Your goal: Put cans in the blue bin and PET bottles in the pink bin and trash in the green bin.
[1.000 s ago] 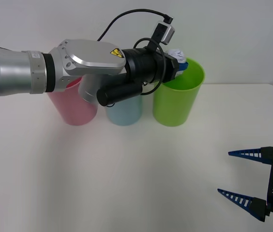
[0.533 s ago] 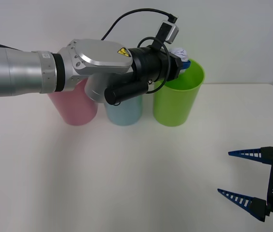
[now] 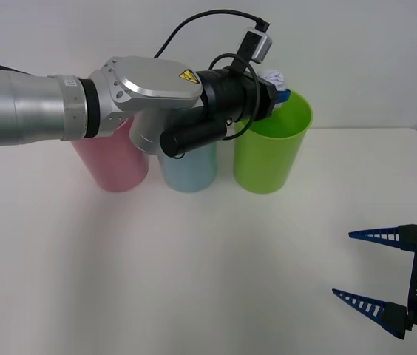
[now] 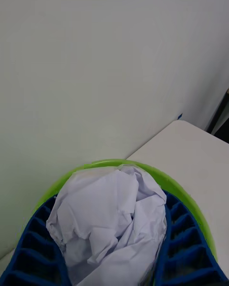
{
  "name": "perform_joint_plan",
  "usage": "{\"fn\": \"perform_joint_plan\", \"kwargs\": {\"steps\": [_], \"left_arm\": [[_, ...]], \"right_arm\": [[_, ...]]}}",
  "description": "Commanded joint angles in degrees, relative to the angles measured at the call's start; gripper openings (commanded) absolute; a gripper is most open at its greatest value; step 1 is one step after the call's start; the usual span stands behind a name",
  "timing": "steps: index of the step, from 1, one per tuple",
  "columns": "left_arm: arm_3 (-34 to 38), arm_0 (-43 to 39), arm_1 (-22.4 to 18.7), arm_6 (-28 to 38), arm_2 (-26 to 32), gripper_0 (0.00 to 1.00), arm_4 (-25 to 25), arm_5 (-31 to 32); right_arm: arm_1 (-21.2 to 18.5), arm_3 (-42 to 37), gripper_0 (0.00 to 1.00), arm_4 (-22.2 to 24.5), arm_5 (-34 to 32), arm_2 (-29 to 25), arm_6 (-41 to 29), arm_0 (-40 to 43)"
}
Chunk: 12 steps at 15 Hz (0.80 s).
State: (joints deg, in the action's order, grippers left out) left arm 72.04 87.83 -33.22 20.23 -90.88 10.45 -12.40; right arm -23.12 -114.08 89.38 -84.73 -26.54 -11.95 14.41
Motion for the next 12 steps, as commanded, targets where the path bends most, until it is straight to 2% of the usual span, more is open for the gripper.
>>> {"fn": "perform_joint_plan", "kwargs": {"steps": [1,2,12], "left_arm": [[-0.2,0.1,0.0,0.0,0.0,0.93,0.0,0.0],[-0.2,0.1,0.0,0.2,0.0,1.0,0.0,0.0],[-0.2,0.1,0.0,0.4,0.1,1.0,0.0,0.1]], "right_arm": [[0.0,0.0,1.0,0.0,0.0,0.0,0.0,0.0],[0.0,0.0,1.0,0.0,0.0,0.0,0.0,0.0],[0.0,0.0,1.0,0.0,0.0,0.0,0.0,0.0]]}}
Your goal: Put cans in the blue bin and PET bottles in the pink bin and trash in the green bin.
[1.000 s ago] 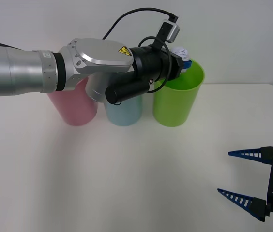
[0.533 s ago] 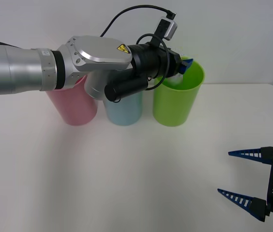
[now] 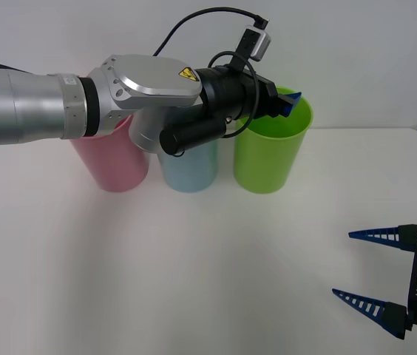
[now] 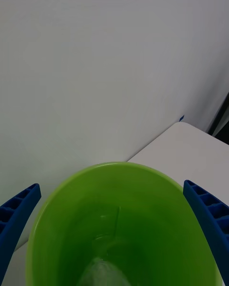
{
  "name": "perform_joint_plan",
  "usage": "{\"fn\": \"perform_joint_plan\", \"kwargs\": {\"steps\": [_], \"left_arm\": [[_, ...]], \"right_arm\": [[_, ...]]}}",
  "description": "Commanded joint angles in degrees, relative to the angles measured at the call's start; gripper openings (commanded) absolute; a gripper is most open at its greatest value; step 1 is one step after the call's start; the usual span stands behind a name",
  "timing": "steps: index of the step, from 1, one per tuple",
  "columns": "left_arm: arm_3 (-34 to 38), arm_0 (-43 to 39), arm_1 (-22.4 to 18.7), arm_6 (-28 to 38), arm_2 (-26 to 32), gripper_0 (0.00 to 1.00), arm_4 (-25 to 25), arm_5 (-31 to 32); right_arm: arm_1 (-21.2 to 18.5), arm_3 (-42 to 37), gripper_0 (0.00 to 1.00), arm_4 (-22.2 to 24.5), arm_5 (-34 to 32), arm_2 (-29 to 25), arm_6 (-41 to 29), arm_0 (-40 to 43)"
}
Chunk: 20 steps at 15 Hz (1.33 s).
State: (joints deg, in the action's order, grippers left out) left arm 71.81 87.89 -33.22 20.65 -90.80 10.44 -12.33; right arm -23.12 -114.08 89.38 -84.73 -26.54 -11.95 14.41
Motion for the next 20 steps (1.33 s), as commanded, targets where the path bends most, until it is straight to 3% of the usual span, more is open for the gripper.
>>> {"fn": "perform_joint_plan", "kwargs": {"steps": [1,12,14,17,20], "left_arm": [[0.0,0.0,0.0,0.0,0.0,1.0,0.0,0.0],[0.4,0.5,0.3,0.0,1.6,1.0,0.0,1.0],[-4.4,-2.3,0.3,1.1,9.5,1.0,-1.6,15.9],[-2.7,-2.5,-1.3,1.1,11.3,1.0,-1.9,19.0],[-2.5,-4.6,-2.4,0.3,17.2,1.0,-0.6,24.5]], "right_arm": [[0.0,0.0,1.0,0.0,0.0,0.0,0.0,0.0],[0.0,0.0,1.0,0.0,0.0,0.0,0.0,0.0],[0.0,0.0,1.0,0.0,0.0,0.0,0.0,0.0],[0.0,0.0,1.0,0.0,0.0,0.0,0.0,0.0],[0.0,0.0,1.0,0.0,0.0,0.0,0.0,0.0]]}}
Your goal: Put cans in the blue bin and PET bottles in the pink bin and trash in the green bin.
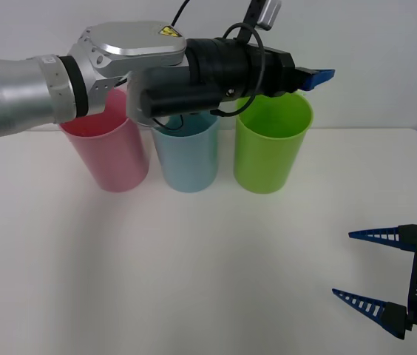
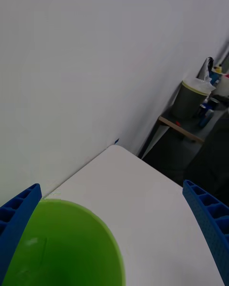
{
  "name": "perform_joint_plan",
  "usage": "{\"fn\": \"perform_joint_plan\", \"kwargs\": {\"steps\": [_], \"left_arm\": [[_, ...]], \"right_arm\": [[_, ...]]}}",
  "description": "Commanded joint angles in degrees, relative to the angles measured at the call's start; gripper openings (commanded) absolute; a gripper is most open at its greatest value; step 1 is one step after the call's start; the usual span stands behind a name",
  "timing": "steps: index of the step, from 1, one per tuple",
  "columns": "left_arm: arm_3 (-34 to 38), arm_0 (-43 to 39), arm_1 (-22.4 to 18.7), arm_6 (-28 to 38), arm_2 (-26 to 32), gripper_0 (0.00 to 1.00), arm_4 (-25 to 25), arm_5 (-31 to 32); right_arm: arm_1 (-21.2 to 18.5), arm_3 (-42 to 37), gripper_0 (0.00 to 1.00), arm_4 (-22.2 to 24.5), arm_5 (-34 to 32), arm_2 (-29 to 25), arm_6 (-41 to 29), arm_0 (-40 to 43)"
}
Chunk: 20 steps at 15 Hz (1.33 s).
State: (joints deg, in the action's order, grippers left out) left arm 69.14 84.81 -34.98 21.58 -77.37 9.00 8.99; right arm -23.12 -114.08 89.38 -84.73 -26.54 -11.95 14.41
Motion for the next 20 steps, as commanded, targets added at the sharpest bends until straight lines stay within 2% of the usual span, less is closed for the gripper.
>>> {"fn": "perform_joint_plan", "kwargs": {"steps": [1,3,6,11,16,20], "left_arm": [[1.0,-2.8,-1.1,-0.8,6.4,1.0,2.8,4.2],[4.5,-6.0,-2.3,-0.2,11.8,1.0,6.6,4.3],[11.4,-9.7,-6.2,-0.5,15.6,1.0,8.1,4.3],[23.6,-21.4,-10.8,0.8,26.1,1.0,19.3,5.8],[32.9,-35.1,-14.0,3.4,36.0,1.0,31.8,9.6],[38.8,-48.8,-15.6,5.5,46.6,1.0,42.4,14.2]], "right_arm": [[0.0,0.0,1.0,0.0,0.0,0.0,0.0,0.0],[0.0,0.0,1.0,0.0,0.0,0.0,0.0,0.0],[0.0,0.0,1.0,0.0,0.0,0.0,0.0,0.0],[0.0,0.0,1.0,0.0,0.0,0.0,0.0,0.0],[0.0,0.0,1.0,0.0,0.0,0.0,0.0,0.0],[0.0,0.0,1.0,0.0,0.0,0.0,0.0,0.0]]}}
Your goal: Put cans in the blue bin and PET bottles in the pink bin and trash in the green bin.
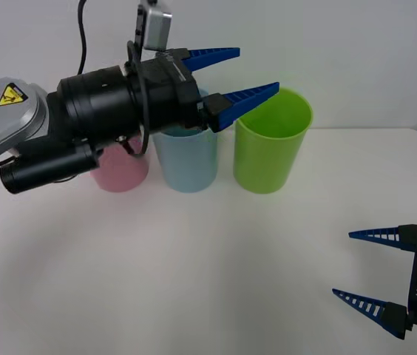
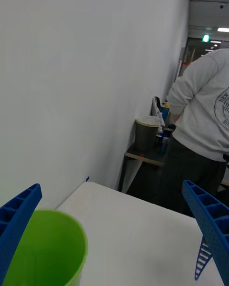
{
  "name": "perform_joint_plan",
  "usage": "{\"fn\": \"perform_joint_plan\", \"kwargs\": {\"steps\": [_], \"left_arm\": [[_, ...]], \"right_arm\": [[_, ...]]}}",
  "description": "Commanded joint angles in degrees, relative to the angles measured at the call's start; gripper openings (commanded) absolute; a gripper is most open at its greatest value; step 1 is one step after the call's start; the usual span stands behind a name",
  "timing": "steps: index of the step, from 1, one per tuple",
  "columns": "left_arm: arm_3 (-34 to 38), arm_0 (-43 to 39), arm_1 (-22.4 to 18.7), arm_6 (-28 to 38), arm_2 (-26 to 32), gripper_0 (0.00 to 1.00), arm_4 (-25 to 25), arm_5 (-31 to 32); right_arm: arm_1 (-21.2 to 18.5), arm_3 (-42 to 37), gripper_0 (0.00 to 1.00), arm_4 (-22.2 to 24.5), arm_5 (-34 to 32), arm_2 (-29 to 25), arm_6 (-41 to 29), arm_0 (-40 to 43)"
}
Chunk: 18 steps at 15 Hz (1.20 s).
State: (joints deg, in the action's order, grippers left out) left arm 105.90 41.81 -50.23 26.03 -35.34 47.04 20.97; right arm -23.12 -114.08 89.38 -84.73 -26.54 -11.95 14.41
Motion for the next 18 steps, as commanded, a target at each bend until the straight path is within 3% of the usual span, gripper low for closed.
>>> {"fn": "perform_joint_plan", "kwargs": {"steps": [1,3,7,11,15,18], "left_arm": [[3.1,-9.2,-0.4,3.1,7.1,1.0,7.5,3.5],[5.0,-16.0,-0.3,6.1,12.7,1.0,13.9,5.7],[5.5,-26.4,-0.3,7.6,19.4,1.0,21.2,9.5],[5.5,-37.3,1.1,8.1,28.1,1.0,22.9,18.2],[5.4,-47.3,6.6,8.0,37.5,1.0,25.2,28.2],[5.4,-52.6,12.2,8.3,41.3,1.0,28.5,31.6]], "right_arm": [[0.0,0.0,1.0,0.0,0.0,0.0,0.0,0.0],[0.0,0.0,1.0,0.0,0.0,0.0,0.0,0.0],[0.0,0.0,1.0,0.0,0.0,0.0,0.0,0.0],[0.0,0.0,1.0,0.0,0.0,0.0,0.0,0.0],[0.0,0.0,1.0,0.0,0.0,0.0,0.0,0.0],[0.0,0.0,1.0,0.0,0.0,0.0,0.0,0.0]]}}
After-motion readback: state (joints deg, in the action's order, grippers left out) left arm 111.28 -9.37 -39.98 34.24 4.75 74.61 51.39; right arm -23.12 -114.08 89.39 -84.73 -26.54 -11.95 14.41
